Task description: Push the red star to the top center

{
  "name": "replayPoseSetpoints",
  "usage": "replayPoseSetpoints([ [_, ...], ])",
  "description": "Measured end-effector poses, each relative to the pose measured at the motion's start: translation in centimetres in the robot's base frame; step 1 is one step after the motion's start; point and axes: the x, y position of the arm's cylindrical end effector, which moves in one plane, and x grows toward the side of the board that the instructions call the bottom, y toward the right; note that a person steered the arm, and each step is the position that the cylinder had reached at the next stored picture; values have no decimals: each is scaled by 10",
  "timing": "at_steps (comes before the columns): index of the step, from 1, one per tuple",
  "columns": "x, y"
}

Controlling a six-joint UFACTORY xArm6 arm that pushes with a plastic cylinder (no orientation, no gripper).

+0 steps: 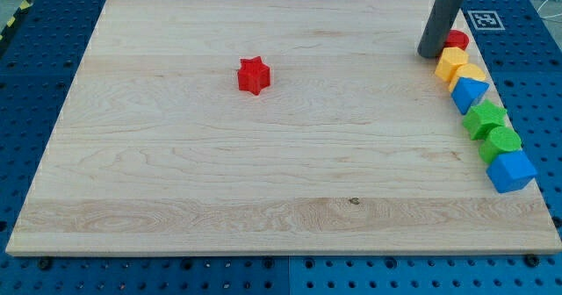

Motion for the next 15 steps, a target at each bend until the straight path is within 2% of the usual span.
replayPoseSetpoints([
  [1, 22, -29],
  [3, 121, -99],
  [4, 148, -171],
  [5, 136, -252],
  [6, 120, -277],
  [7, 111, -275],
  [9, 58, -268],
  [11, 24, -231],
  [13, -46, -210],
  [14, -38, -218],
  [15, -34, -250],
])
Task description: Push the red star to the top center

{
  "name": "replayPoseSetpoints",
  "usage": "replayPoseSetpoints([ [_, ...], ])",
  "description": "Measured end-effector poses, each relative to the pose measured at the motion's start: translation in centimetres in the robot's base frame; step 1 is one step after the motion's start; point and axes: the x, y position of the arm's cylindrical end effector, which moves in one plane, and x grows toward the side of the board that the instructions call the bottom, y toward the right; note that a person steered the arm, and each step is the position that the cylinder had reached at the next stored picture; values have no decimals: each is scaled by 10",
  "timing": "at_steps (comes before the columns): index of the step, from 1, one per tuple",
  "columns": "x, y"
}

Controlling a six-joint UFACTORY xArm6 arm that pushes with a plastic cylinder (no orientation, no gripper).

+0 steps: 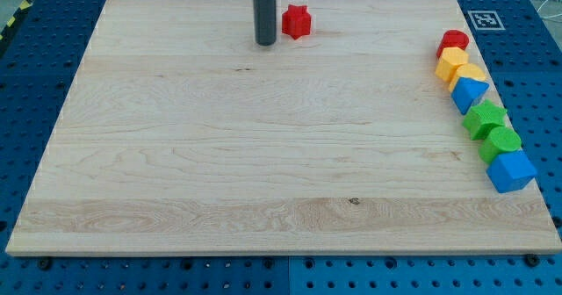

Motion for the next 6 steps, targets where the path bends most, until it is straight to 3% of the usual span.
replayPoseSetpoints([
  [2, -59, -24],
  [4, -64, 53],
  [6, -66, 16],
])
